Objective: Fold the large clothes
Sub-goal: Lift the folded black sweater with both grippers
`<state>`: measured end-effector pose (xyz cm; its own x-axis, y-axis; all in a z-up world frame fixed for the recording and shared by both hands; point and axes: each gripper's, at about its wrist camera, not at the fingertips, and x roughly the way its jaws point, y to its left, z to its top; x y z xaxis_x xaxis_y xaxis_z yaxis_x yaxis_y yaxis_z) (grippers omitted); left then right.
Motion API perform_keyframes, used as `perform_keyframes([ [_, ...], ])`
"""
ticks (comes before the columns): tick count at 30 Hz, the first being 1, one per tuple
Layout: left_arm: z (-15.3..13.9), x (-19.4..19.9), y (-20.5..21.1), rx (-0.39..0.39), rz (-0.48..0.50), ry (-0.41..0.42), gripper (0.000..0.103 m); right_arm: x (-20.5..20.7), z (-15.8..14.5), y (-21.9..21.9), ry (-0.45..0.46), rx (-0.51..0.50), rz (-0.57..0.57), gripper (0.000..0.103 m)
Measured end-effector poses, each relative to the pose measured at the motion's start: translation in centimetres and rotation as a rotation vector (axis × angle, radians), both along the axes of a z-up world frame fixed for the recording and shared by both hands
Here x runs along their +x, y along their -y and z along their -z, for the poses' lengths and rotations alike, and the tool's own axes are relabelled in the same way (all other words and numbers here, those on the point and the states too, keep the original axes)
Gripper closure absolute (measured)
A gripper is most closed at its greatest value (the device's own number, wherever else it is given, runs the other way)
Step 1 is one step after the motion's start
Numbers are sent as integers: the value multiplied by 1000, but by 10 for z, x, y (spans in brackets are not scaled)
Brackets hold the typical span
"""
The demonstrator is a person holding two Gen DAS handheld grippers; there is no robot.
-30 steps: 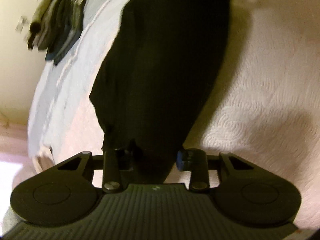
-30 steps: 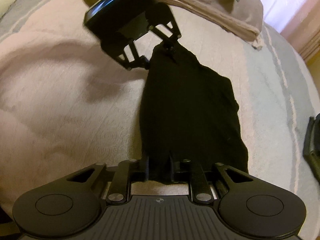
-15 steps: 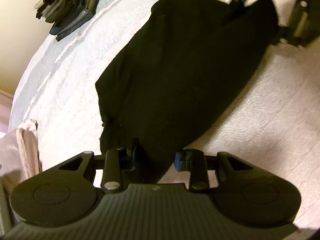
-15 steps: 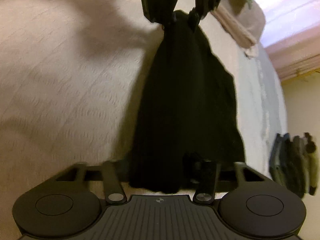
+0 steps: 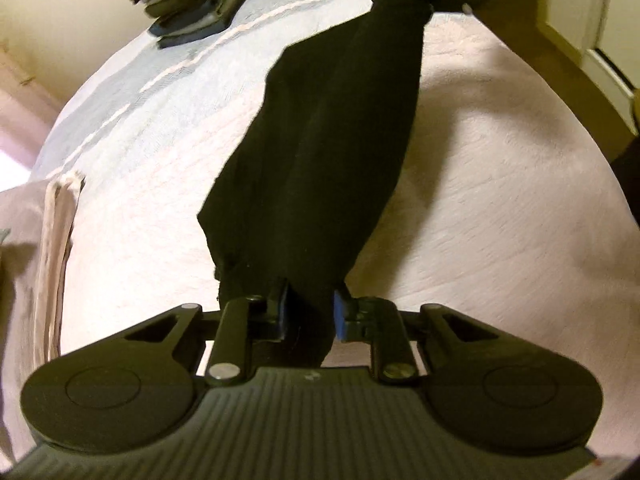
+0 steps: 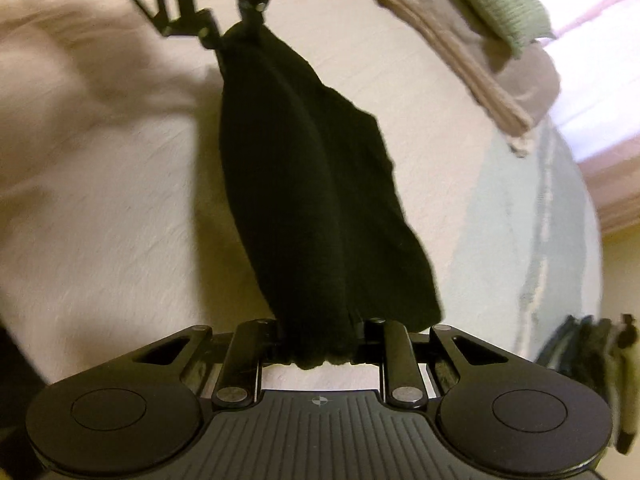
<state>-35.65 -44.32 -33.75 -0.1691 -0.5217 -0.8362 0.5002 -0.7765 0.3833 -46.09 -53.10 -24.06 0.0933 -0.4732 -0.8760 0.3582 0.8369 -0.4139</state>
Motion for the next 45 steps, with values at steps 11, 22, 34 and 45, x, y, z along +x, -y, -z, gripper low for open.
perform_keyframes([
  [11,33,-71,-35,-196,-111,180,33,-51,-12,30,128,73,-174,87],
  [22,2,-75,20,71,-203,58,73,-66,-16,57,128,140,-192,86],
  [34,-12,-71,37,162,-172,40,74,-28,-7,-24,32,-60,-224,28],
  [45,-5,-72,31,158,-162,43,74,-6,56,-2,-96,-56,-175,30],
])
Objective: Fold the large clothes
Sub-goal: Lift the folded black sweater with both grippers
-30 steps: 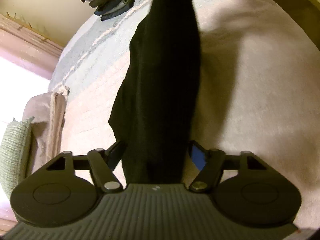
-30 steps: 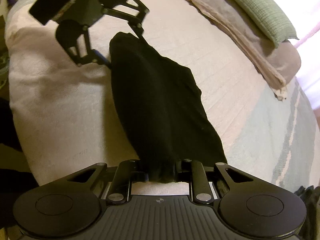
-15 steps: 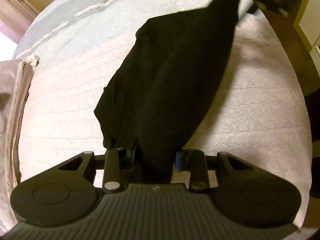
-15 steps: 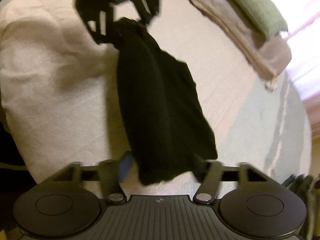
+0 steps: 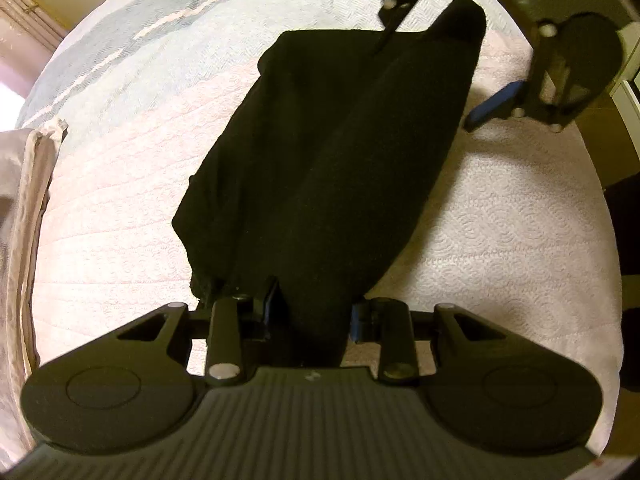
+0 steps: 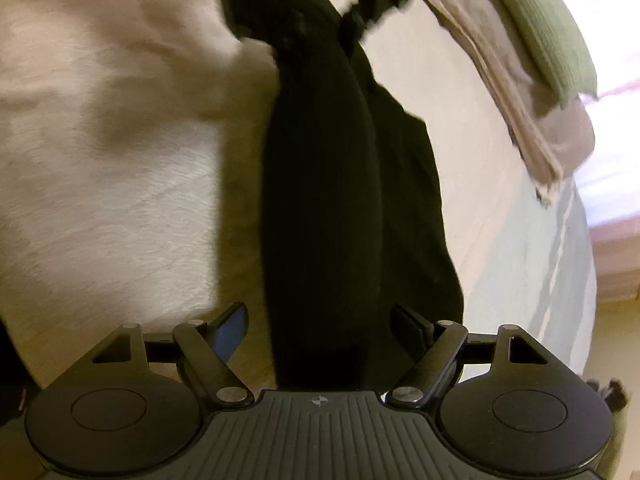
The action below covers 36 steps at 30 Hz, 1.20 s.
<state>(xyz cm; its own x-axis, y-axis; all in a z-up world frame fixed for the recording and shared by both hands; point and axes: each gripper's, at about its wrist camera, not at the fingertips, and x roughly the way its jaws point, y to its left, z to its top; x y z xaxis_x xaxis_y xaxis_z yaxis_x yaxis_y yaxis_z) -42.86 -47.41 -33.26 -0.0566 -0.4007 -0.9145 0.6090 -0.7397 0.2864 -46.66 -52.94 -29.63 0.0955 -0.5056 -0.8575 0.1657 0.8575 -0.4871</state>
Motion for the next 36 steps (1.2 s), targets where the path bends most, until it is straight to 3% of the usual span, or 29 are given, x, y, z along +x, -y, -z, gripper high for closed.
perform_keyframes([
  [3,1,0,-2,-4,-1,-3,74,-3,0,13,0,49,37,66],
  [6,2,0,-3,-13,-5,-2,74,-7,-11,14,26,43,40,76],
  [10,2,-1,-16,-76,-4,30,65,-10,-35,25,87,61,83,79],
  [15,19,-13,-42,-193,46,125,44,-9,-59,37,117,92,103,80],
  [18,34,-18,-45,-227,75,178,44,-8,-66,42,115,107,101,80],
  [19,37,-18,-44,-236,75,186,48,-7,-68,42,107,105,91,80],
  [20,38,-17,-42,-245,68,195,64,-7,-69,41,102,104,85,80],
  [21,38,-16,-40,-250,58,204,68,-7,-70,40,98,108,83,80],
  [25,11,-11,-36,-189,61,147,78,-11,-89,34,90,137,70,81],
  [30,-51,-16,-36,-43,117,41,79,-31,-139,20,88,204,47,81],
  [36,-120,-33,2,58,193,-43,80,-70,-199,27,116,295,97,82],
])
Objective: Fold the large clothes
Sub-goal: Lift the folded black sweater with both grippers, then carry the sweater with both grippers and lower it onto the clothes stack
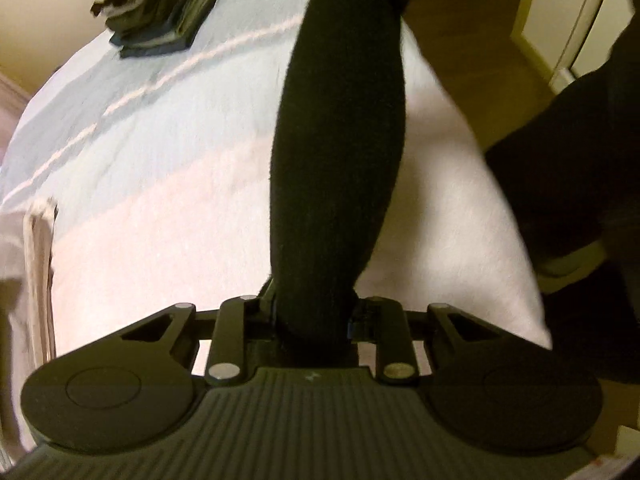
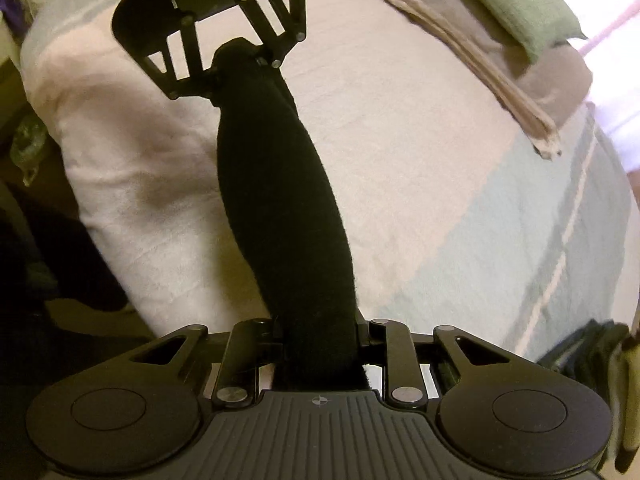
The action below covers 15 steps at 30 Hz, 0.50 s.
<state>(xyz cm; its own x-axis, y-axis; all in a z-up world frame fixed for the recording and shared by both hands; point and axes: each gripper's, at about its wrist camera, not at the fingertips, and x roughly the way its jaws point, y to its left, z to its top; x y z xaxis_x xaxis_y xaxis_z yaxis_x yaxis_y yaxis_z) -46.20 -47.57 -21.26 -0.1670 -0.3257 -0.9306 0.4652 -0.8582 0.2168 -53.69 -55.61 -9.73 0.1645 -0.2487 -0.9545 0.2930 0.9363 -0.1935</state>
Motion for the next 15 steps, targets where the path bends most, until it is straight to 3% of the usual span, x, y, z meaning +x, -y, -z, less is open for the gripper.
perform_keyframes([
  [3,-35,-19,38,20,30,-20,80,-32,-32,15,20,-11,22,82],
  [6,-70,-48,91,-23,36,-13,80,-81,-69,48,52,-63,34,82],
  [11,-143,-114,211,-164,-40,-12,80,-190,-138,133,95,-218,6,82],
  [15,-217,-176,328,-338,-112,-27,80,-289,-209,230,100,-420,1,82],
])
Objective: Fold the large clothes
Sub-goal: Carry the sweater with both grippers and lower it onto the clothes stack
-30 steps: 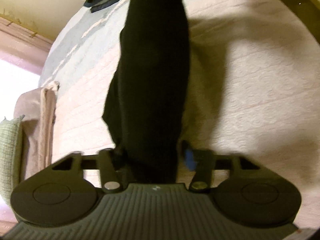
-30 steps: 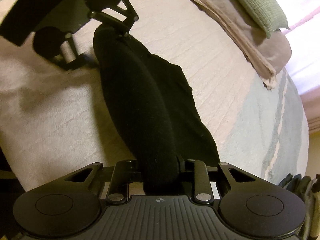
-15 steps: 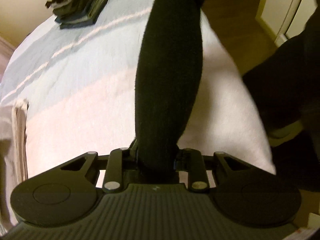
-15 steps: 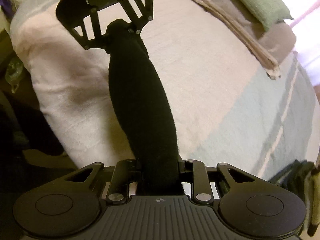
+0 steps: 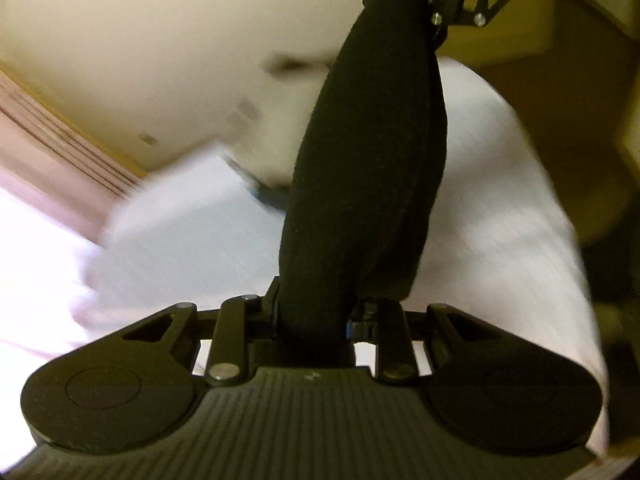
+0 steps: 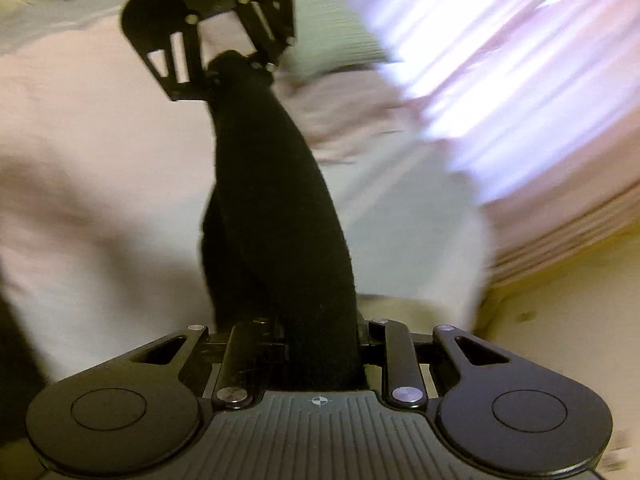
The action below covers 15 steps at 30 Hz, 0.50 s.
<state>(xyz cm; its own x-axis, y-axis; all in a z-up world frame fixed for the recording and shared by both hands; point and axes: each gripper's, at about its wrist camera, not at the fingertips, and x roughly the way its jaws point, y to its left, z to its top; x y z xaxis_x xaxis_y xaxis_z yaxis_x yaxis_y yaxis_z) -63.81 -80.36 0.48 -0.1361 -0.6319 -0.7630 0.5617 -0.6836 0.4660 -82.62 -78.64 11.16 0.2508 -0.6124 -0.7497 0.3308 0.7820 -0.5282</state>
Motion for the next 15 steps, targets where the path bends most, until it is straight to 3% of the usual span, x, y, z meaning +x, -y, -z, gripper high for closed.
perform_keyframes([
  [2,-30,-32,57,-123,-24,26,80,-45,-28,47,12,-115,27,82],
  [4,-43,-61,106,-236,-43,56,80,-82,-38,82,9,-240,44,82],
  [7,-24,-100,167,-374,-62,107,80,-131,-11,125,10,-403,59,81],
  [10,54,-132,216,-411,-63,171,80,-164,70,153,4,-469,70,80],
  [14,190,-161,236,-226,-39,258,79,-180,194,166,-56,-271,82,80],
  [15,211,-165,234,-185,-25,271,79,-182,216,162,-69,-224,77,80],
])
